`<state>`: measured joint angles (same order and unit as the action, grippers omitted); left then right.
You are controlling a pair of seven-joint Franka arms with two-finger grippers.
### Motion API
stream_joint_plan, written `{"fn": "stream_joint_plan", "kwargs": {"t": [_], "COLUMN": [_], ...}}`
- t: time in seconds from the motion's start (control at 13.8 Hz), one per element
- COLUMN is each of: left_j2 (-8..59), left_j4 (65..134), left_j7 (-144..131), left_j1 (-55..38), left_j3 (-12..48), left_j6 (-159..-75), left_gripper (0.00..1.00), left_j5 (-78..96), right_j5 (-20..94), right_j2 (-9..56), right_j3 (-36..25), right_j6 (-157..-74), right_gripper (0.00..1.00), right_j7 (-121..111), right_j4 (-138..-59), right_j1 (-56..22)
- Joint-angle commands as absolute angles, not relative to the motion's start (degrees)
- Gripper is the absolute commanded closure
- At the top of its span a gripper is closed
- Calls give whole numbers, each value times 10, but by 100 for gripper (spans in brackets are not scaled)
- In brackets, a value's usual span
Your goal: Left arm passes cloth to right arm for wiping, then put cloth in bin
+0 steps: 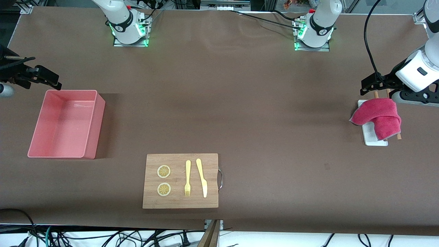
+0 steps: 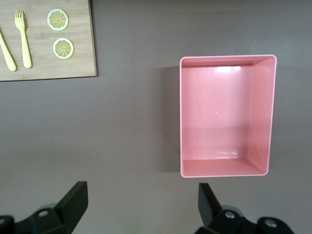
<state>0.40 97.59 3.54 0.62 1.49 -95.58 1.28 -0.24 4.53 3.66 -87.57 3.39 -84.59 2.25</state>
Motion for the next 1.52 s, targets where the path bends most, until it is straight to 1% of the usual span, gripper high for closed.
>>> {"fn": "stream_joint_plan", "kwargs": {"t": [0.0,0.87,1.09,1.45], "left_j2": [-9,4,2,2], "left_j4": [990,976,976,976], "left_j7": [29,21,25,27], "left_j1": [3,2,3,3], "left_j3": [11,11,11,10], "left_j6": [-961,-940,-912,-911], "left_gripper": [0,0,0,0], "left_j5": [25,25,24,21], "right_j5": [-1,-2,-2,-4], "right_j2": [48,48,48,48], "right_j3": [39,38,38,38], "right_j6": [-875,-875,-876,-879], "right_gripper": [0,0,0,0], "right_j7": [24,24,24,23], "right_j4": [-837,-837,-837,-837], "right_j1": [28,28,29,28]}}
